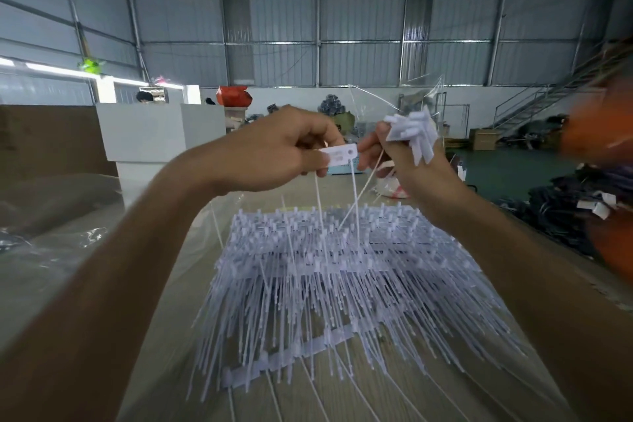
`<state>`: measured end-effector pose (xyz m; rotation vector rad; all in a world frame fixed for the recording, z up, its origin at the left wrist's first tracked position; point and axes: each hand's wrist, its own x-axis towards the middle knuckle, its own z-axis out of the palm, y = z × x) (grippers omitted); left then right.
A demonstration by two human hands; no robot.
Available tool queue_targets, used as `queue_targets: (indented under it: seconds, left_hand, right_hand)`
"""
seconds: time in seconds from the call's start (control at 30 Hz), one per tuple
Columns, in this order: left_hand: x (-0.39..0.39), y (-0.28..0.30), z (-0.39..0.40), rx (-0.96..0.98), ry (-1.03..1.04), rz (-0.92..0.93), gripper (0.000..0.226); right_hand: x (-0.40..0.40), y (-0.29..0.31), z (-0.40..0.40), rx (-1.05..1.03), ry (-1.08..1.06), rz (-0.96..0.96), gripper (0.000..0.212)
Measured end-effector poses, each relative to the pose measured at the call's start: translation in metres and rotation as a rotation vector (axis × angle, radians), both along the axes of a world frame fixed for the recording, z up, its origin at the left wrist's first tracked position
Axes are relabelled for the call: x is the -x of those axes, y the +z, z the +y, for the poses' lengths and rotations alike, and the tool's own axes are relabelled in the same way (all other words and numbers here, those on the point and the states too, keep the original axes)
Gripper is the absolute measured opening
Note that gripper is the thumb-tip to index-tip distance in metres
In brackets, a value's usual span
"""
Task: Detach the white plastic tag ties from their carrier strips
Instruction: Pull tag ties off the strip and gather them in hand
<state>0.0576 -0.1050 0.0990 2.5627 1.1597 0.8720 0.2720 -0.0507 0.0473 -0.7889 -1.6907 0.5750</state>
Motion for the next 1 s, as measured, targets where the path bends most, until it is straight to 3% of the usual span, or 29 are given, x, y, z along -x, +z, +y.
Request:
queue_targets:
  seconds: [0.23,0.43,0.53,0.63,0.77,0.9,1.0]
  left_hand:
    - [0.001,0.002,-0.002,-0.122,0.032,-0.072,0.016]
    - [0.002,0.004,-0.001,-0.146,0.014,-0.202,0.019]
    - [0.000,0.004,-0.003,-0.153,-0.011,-0.235,0.018]
    - [-0.004,0.004,-0.002,-0.196,0.012,-0.253,0.014]
    - [-0.011,0.001,0.002,-0.343,0.119,-0.222,0.006]
    - [-0.016,-0.003,0.005,-0.493,0.262,0.029,0.013]
    - [-0.020,-0.003,0.003,-0.464,0.261,-0.049,0.007]
  right_hand:
    - [0.009,0.012,-0.015,0.065,0.197,0.104,0.034]
    - [0.011,0.022,-0.029,0.141,0.324,0.063,0.060]
    - [0.010,0.018,-0.034,0.079,0.237,-0.066,0.039]
    - [0.010,0.018,-0.033,0.056,0.214,-0.043,0.019]
    - [0.008,0.020,-0.029,0.064,0.204,0.036,0.037]
    - [0.008,0.019,-0.025,0.098,0.240,0.120,0.018]
    - [0.009,0.019,-0.027,0.122,0.325,0.153,0.010]
